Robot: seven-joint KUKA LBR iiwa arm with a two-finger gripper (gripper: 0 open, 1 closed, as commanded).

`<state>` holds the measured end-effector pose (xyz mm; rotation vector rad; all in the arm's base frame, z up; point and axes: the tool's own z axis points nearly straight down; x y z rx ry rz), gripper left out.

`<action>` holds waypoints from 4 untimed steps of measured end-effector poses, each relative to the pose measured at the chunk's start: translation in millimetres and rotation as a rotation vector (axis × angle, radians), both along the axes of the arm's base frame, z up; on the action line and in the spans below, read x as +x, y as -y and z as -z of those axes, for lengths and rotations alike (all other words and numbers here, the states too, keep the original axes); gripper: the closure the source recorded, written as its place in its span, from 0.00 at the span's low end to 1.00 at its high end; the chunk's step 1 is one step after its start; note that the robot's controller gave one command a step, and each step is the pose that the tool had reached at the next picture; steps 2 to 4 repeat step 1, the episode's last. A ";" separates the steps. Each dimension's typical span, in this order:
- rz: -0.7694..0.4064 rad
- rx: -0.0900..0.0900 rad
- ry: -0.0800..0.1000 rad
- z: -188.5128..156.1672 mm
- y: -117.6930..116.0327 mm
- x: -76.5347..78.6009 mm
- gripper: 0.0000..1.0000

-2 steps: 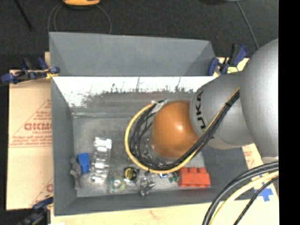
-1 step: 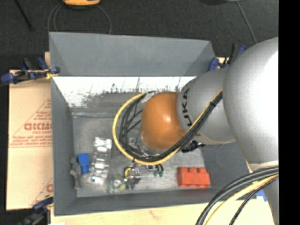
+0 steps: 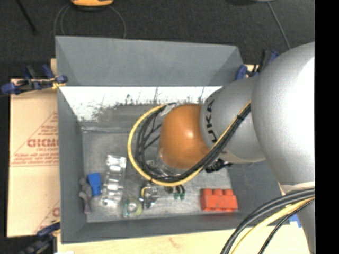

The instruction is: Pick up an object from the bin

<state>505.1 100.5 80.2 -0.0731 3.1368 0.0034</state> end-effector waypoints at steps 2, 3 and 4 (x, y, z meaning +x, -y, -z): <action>-0.241 -0.003 0.007 -136.0 1.4 21.3 1.00; -0.241 -0.003 0.007 -136.0 1.4 21.3 1.00; -0.241 -0.003 0.007 -136.0 1.4 21.3 1.00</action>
Offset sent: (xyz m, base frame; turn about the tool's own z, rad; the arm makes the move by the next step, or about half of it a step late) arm 0.0186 -0.0006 0.1321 -0.2418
